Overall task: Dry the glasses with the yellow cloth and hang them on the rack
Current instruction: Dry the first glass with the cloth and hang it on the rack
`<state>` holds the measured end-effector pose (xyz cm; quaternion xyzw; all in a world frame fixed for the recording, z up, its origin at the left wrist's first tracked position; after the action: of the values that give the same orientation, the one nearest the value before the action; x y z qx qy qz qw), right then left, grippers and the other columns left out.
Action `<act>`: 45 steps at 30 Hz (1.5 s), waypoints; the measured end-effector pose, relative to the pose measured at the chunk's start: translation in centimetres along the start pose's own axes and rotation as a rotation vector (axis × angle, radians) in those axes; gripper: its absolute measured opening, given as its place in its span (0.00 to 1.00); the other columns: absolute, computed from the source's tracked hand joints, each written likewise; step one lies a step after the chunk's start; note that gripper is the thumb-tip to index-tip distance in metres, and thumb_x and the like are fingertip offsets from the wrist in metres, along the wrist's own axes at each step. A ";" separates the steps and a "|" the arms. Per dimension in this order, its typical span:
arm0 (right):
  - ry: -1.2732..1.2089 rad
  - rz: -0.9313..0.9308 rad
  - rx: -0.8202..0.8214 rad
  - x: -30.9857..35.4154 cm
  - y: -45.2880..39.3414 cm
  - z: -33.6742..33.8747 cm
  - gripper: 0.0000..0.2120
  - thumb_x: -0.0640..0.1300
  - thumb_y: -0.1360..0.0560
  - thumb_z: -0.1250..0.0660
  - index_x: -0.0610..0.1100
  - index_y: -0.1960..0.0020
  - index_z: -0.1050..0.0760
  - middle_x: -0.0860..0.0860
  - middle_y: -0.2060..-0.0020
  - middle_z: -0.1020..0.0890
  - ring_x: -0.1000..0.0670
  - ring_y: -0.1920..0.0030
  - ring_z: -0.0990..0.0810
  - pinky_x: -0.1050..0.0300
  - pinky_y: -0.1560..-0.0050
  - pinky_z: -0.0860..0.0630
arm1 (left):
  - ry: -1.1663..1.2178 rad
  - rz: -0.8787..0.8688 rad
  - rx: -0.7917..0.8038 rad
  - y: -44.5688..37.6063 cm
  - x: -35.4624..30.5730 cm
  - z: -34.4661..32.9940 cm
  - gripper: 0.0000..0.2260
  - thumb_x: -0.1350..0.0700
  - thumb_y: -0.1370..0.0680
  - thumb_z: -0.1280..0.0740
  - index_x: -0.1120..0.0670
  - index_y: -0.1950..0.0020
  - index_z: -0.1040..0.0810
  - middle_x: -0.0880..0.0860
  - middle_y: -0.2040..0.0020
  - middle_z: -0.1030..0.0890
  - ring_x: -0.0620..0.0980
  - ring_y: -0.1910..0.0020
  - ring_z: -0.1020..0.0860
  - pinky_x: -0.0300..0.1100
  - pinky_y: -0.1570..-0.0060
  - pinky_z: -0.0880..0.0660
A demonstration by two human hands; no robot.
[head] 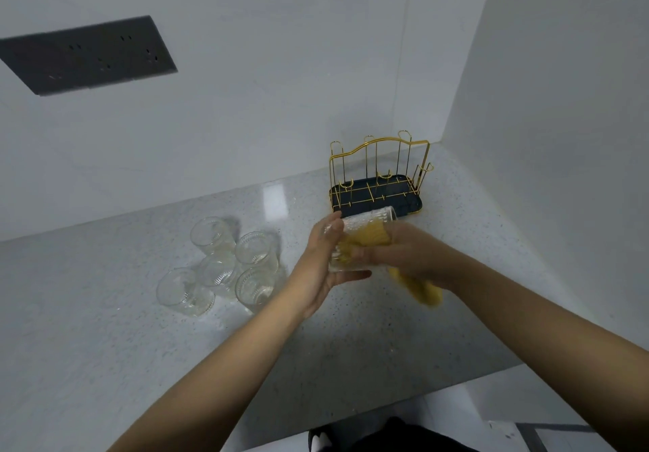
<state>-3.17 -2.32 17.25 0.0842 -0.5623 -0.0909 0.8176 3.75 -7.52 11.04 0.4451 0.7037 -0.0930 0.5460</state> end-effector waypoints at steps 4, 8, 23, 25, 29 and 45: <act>-0.081 -0.153 0.077 -1.3 0.0 -1.4 0.11 0.47 0.24 0.36 0.44 0.44 0.25 0.45 0.48 0.21 0.48 0.46 0.22 0.62 0.49 0.25 | -0.036 -0.029 -0.078 -0.3 0.0 0.7 0.28 0.39 0.24 0.37 0.56 0.31 0.33 0.62 0.37 0.25 0.60 0.47 0.18 0.47 0.64 0.19; 0.498 -0.018 0.209 -0.9 0.7 -2.9 0.21 0.52 0.23 0.38 0.45 0.33 0.32 0.47 0.41 0.24 0.50 0.44 0.25 0.65 0.47 0.30 | -0.127 0.239 -0.074 0.0 0.2 0.8 0.22 0.41 0.22 0.37 0.57 0.39 0.24 0.60 0.46 0.18 0.57 0.55 0.17 0.51 0.63 0.17; 0.169 -0.056 0.059 -1.1 0.2 -0.6 0.09 0.47 0.25 0.35 0.42 0.53 0.23 0.45 0.61 0.21 0.55 0.59 0.21 0.65 0.59 0.26 | -0.176 -0.088 -0.003 1.0 -1.2 0.0 0.21 0.46 0.29 0.33 0.52 0.39 0.29 0.62 0.40 0.25 0.58 0.53 0.19 0.47 0.64 0.18; 0.171 -0.042 0.068 -0.7 0.5 -0.6 0.05 0.48 0.25 0.35 0.47 0.54 0.25 0.52 0.65 0.24 0.62 0.64 0.24 0.72 0.66 0.28 | -0.268 -0.045 -0.015 0.7 -2.0 0.0 0.22 0.44 0.31 0.32 0.53 0.40 0.28 0.62 0.39 0.25 0.60 0.51 0.19 0.50 0.63 0.18; 0.370 0.017 0.073 0.0 0.7 -0.4 0.13 0.48 0.26 0.33 0.43 0.45 0.26 0.58 0.65 0.27 0.61 0.65 0.26 0.78 0.66 0.30 | -0.281 0.180 -0.013 0.7 -2.2 -0.2 0.20 0.41 0.25 0.33 0.55 0.43 0.24 0.59 0.48 0.17 0.59 0.55 0.16 0.54 0.58 0.18; 0.035 -0.004 0.190 0.9 1.4 -1.7 0.10 0.46 0.24 0.36 0.49 0.43 0.27 0.56 0.54 0.23 0.59 0.55 0.23 0.77 0.58 0.27 | -0.153 -0.014 -0.043 1.1 -2.2 0.1 0.21 0.43 0.28 0.31 0.55 0.41 0.26 0.61 0.42 0.21 0.58 0.48 0.19 0.48 0.61 0.18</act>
<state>-1.18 -1.07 17.76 0.1642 -0.5537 -0.0372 0.8155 4.65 -8.04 13.28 0.4197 0.6648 -0.1156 0.6071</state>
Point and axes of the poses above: each hand's wrist, its own y-axis away from the middle knuckle, its own z-axis out of the back of the hand, x = y × z, the point moved 9 cm from there along -y, towards the middle knuckle
